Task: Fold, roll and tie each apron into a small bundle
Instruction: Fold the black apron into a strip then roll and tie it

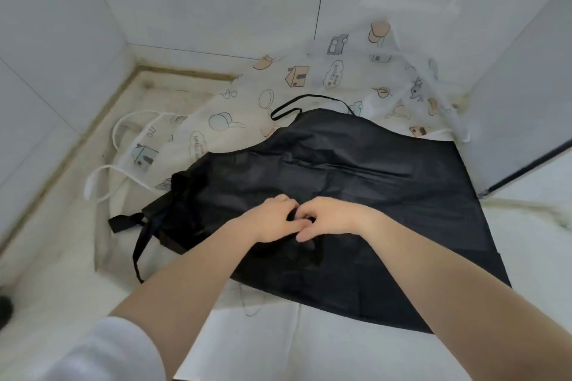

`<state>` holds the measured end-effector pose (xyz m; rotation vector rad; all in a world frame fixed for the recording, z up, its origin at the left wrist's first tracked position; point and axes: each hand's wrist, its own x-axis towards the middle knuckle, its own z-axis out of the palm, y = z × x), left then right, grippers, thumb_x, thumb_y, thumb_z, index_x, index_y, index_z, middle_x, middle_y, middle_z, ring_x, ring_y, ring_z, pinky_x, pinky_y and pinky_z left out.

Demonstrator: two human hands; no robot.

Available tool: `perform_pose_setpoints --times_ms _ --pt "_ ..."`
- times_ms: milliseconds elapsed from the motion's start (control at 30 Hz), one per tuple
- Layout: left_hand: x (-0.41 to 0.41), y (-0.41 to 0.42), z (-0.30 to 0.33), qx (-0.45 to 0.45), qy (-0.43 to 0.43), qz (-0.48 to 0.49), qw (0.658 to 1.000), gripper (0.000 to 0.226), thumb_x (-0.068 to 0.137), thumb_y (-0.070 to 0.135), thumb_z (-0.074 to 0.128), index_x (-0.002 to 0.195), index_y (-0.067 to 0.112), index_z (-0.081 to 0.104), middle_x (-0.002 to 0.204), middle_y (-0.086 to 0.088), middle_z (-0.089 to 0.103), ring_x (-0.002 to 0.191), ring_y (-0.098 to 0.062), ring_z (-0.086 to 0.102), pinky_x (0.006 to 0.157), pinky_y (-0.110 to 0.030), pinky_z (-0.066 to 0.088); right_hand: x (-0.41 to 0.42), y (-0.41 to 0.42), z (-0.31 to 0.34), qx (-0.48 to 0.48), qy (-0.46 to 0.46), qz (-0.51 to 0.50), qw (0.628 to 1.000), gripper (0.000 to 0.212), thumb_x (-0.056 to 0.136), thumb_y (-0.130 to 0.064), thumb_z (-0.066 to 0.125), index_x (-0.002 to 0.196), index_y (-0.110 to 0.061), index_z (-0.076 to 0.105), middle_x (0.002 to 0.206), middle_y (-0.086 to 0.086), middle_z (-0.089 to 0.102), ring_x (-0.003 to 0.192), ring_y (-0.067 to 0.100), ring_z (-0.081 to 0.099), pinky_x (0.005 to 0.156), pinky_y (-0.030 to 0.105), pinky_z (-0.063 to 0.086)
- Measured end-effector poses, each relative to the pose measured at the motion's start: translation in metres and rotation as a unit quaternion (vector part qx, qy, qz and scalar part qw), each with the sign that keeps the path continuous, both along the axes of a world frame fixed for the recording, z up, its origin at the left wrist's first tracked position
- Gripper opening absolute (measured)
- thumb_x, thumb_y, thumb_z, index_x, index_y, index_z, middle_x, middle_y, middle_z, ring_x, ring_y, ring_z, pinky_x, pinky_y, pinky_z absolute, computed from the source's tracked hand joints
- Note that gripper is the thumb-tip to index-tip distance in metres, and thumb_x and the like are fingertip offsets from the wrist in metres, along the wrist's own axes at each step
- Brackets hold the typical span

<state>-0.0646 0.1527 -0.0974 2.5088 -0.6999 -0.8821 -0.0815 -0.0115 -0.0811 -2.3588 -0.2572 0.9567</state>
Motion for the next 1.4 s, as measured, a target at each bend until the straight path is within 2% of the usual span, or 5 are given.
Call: perform_pose_setpoints --times_ms 233,433,667,1167,1400 --pt "0.04 -0.019 -0.008 -0.102 -0.068 0.141 0.982 0.025 0.1 0.027 0.039 0.114 0.019 0.056 0.09 0.002 0.067 0.08 -0.013 0.062 0.083 -0.032 0.05 0.07 -0.084 0.001 -0.087 -0.306 -0.212 0.924 0.036 0.094 -0.025 0.052 0.127 -0.011 0.051 0.132 0.01 0.049 0.122 0.028 0.045 0.101 0.037 0.037" --pt "0.094 -0.066 0.012 -0.153 -0.204 0.339 0.906 0.045 0.095 0.024 0.047 0.135 0.013 0.032 0.069 -0.002 0.057 0.066 -0.022 0.059 0.066 -0.038 0.051 0.121 -0.126 -0.004 -0.182 -0.274 -0.181 0.927 0.048 0.099 -0.02 0.04 0.144 -0.008 0.029 0.146 0.014 0.036 0.131 0.032 0.036 0.107 0.041 0.031" --pt "0.136 -0.073 0.018 -0.188 0.117 0.495 0.84 0.05 0.096 0.037 0.046 0.136 0.009 0.034 0.069 -0.009 0.065 0.054 -0.018 0.06 0.055 -0.026 0.048 0.148 -0.139 -0.019 -0.205 -0.215 -0.115 0.948 0.054 0.098 -0.023 0.041 0.148 -0.016 0.021 0.151 0.008 0.03 0.137 0.03 0.028 0.114 0.043 0.021" --pt "0.107 -0.041 0.017 -0.278 0.065 0.459 0.841 0.031 0.094 -0.005 0.028 0.078 0.018 0.042 0.087 -0.012 0.061 0.064 -0.015 0.058 0.057 -0.019 0.04 0.079 -0.133 0.014 -0.205 -0.175 0.032 0.962 0.053 0.09 -0.019 0.049 0.141 -0.029 0.035 0.121 0.01 0.06 0.106 0.029 0.056 0.087 0.038 0.049" --pt "0.073 -0.045 0.028 -0.252 0.255 0.483 0.799 0.042 0.096 0.052 0.03 0.11 0.018 0.051 0.092 -0.007 0.065 0.087 -0.027 0.066 0.083 -0.037 0.052 0.031 -0.092 0.012 -0.302 -0.145 0.129 0.933 0.019 0.089 -0.015 0.048 0.106 -0.01 0.054 0.098 0.008 0.06 0.09 0.026 0.058 0.069 0.032 0.042"
